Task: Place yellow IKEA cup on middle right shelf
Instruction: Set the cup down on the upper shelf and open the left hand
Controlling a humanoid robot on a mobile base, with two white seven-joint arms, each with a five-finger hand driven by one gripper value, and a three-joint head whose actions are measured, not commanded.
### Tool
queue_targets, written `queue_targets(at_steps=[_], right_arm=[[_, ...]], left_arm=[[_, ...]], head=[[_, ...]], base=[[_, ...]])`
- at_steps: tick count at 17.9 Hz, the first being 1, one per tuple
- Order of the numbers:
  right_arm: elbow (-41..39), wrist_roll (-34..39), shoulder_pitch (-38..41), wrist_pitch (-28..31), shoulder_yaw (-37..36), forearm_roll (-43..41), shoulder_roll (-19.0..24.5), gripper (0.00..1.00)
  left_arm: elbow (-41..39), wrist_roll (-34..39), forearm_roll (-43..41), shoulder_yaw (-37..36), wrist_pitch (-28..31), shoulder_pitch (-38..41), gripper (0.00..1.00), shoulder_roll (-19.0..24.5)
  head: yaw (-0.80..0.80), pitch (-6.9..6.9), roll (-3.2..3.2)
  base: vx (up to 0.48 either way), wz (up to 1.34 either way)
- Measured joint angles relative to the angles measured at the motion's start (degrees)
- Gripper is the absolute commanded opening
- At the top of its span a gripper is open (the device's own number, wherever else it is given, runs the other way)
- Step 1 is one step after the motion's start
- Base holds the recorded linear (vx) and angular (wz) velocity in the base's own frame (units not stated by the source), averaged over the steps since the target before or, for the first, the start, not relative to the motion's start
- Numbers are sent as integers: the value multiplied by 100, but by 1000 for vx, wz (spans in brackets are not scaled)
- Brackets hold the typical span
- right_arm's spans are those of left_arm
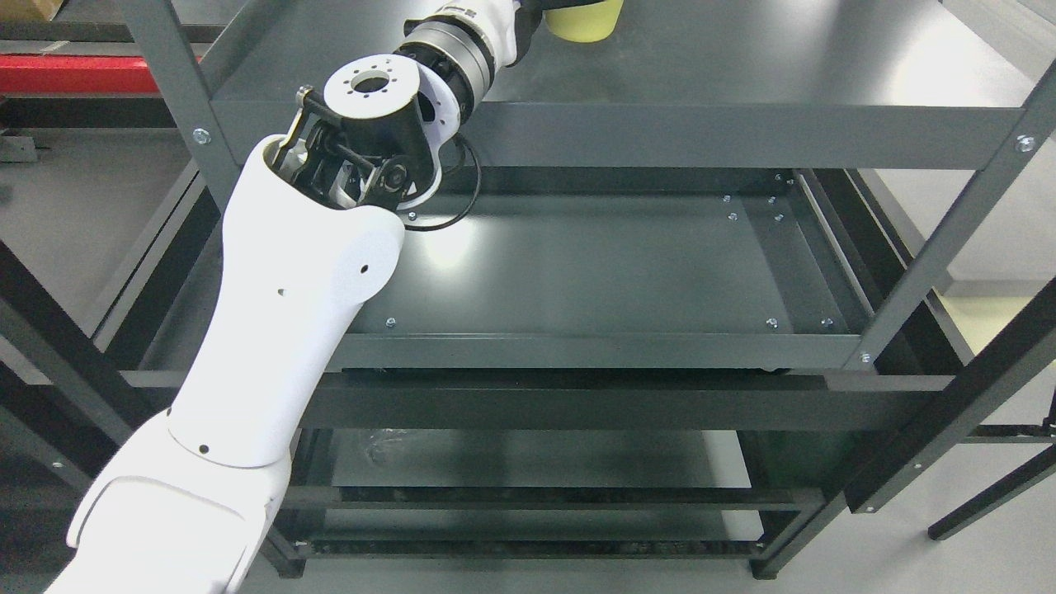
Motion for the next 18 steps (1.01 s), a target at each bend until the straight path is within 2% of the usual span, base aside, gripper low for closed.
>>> queue_targets(at_steps=[3, 11, 18], right_arm=[[0, 0, 0, 0, 0, 0, 0, 100], [0, 0, 0, 0, 0, 0, 0, 99], [0, 1, 0, 0, 0, 0, 0, 99]], left_arm=[[78, -5, -58, 45, 14, -14, 98, 0], [-38, -11, -172, 210, 100, -43, 99, 0], [-465, -11, -194, 539, 486, -279, 99, 0]], head=[[0, 0, 0], [0, 0, 0], [0, 0, 0]], base=[[0, 0], [0, 0], [0, 0]])
